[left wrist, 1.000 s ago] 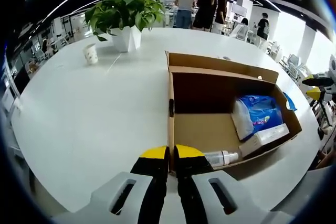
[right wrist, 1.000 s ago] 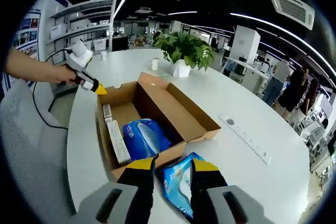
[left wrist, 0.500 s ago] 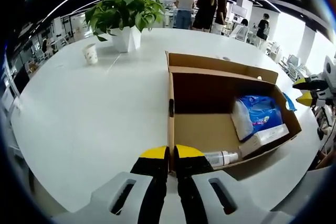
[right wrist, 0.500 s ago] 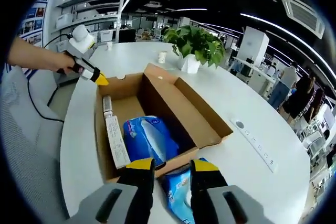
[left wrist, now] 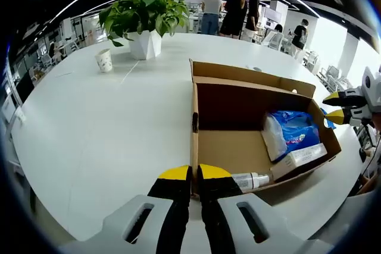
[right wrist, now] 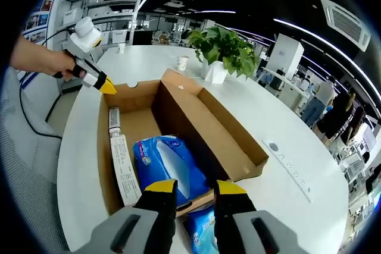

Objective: Operate the shoe box by opening the lid, removing the specified soft item, and placing it in the target area until the item is outside and the box remains undamaged.

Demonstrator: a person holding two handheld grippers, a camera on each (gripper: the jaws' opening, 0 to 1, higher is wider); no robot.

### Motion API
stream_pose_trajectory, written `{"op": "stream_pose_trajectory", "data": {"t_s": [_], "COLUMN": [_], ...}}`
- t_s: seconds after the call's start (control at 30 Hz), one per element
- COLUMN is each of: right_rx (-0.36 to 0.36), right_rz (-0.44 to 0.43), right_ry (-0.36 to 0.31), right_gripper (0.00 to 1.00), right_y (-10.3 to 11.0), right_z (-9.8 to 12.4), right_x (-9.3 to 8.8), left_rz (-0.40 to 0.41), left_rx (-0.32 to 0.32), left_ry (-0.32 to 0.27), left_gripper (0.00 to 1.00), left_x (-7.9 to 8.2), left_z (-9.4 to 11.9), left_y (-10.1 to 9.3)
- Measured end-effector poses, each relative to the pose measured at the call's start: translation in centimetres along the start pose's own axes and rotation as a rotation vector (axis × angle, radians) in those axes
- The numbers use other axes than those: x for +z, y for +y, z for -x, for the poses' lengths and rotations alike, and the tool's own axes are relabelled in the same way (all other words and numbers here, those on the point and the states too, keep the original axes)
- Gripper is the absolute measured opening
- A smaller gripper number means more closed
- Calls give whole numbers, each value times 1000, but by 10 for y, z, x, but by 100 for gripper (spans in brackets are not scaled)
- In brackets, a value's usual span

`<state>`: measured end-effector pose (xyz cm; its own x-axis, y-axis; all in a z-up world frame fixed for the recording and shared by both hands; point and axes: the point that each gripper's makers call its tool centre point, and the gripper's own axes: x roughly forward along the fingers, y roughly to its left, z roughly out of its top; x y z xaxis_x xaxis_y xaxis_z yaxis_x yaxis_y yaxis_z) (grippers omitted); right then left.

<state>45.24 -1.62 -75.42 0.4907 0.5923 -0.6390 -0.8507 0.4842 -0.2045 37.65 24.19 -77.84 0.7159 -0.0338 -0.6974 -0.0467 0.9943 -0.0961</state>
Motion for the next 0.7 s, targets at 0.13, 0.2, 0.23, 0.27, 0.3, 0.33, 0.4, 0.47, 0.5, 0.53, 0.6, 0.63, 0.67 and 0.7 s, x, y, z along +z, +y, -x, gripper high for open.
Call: {"op": "stream_pose_trajectory", "data": {"t_s": [0.13,0.2,0.23,0.27,0.3,0.33,0.4,0.47,0.5,0.53,0.6,0.63,0.67,0.7], "right_rx": [-7,-23,-29,-29,-31,-34,-37,-35,-33,-32,-29,-27,-27,-25], "right_rz": [26,6,-16,-26,-20,-3,38,59,62,65,86,97,102,117], "right_ry": [26,40,51,39,34,36,52,48,48,49,53,55,52,44], "right_gripper": [21,21,21,21,21,21,21,21,21,21,21,21,21,20], "right_y": [7,6,7,8,10,11,13,16,18,19,20,20,20,21], "right_z": [-11,-17,-18,-20,-21,-24,-26,-29,-31,-31,-32,-33,-32,-31], "right_x": [-5,-7,-8,-4,-2,-2,-2,-1,-1,-1,-2,-2,-2,-1], "left_rz": [-9,10,15,13,13,12,16,24,29,32,33,32,32,32], "left_rx": [7,1,1,1,2,4,6,5,3,1,-1,-2,-2,-2], "left_ry": [0,-5,-4,-2,-1,-2,-6,-10,-12,-13,-13,-11,-10,-10], "left_gripper": [2,2,2,2,2,2,2,2,3,3,3,3,3,3], "left_x": [0,0,1,1,1,1,1,2,2,2,2,2,3,3], "left_z": [0,-1,-1,-1,-1,-1,-1,-2,-1,-1,-2,-2,-2,-2], "left_y": [0,2,2,2,2,2,2,3,3,3,3,4,4,4]}}
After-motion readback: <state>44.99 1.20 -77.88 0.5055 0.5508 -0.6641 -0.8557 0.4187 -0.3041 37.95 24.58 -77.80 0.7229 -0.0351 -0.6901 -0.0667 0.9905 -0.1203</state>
